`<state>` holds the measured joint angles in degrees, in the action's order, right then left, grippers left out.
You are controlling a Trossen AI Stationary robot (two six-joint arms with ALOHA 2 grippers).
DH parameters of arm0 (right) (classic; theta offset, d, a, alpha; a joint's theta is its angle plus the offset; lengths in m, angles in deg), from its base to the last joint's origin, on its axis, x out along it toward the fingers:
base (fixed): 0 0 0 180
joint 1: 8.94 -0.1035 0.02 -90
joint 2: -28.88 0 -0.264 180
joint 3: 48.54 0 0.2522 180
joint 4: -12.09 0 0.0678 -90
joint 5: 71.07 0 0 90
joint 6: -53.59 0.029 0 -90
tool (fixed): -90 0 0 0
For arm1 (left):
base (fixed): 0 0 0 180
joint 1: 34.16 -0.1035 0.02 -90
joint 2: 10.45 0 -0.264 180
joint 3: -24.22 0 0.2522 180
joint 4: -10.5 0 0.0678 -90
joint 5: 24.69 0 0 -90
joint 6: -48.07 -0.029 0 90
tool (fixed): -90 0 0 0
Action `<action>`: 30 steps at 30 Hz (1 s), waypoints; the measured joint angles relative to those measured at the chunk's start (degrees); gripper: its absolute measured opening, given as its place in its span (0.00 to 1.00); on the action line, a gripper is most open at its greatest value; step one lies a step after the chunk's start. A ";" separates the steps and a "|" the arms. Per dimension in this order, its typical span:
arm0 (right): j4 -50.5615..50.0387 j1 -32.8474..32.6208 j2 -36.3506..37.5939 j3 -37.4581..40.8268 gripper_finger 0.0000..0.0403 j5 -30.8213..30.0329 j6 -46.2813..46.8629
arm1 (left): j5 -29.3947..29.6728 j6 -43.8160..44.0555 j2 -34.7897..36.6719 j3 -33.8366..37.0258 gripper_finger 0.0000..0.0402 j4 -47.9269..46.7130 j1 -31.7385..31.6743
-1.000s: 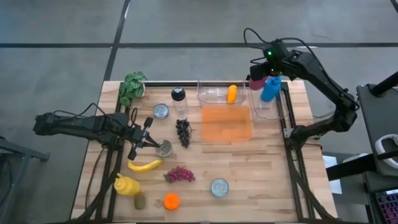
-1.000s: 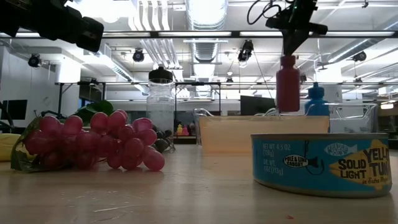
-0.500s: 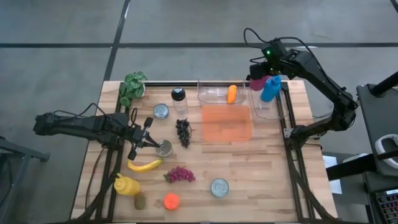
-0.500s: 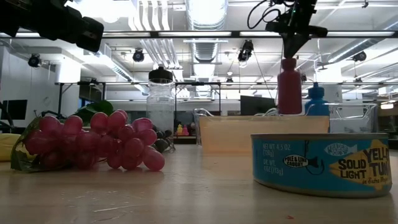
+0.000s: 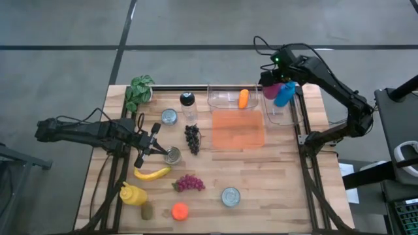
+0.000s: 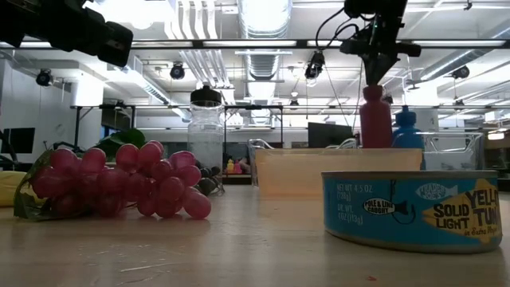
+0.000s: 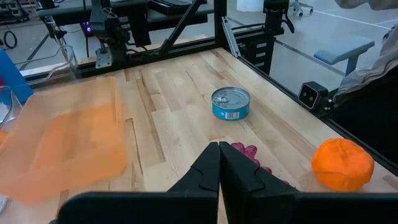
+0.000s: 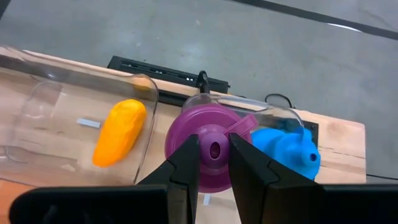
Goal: Pick & Place Food Item
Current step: Put the purple water bottle into the right transparent bin
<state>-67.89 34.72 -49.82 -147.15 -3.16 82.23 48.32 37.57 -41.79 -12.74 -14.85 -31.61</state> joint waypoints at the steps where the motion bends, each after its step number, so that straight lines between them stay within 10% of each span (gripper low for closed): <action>1: 0.57 0.00 0.12 0.67 0.16 0.00 0.40 | 0.00 0.00 0.00 0.00 0.02 0.01 0.01; 30: 11.73 0.22 0.19 11.27 0.16 1.57 1.40 | 0.00 0.02 0.00 -0.02 0.02 0.01 -0.01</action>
<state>-56.17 34.94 -49.64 -135.88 -1.58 83.63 48.32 37.59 -41.80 -12.76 -14.84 -31.62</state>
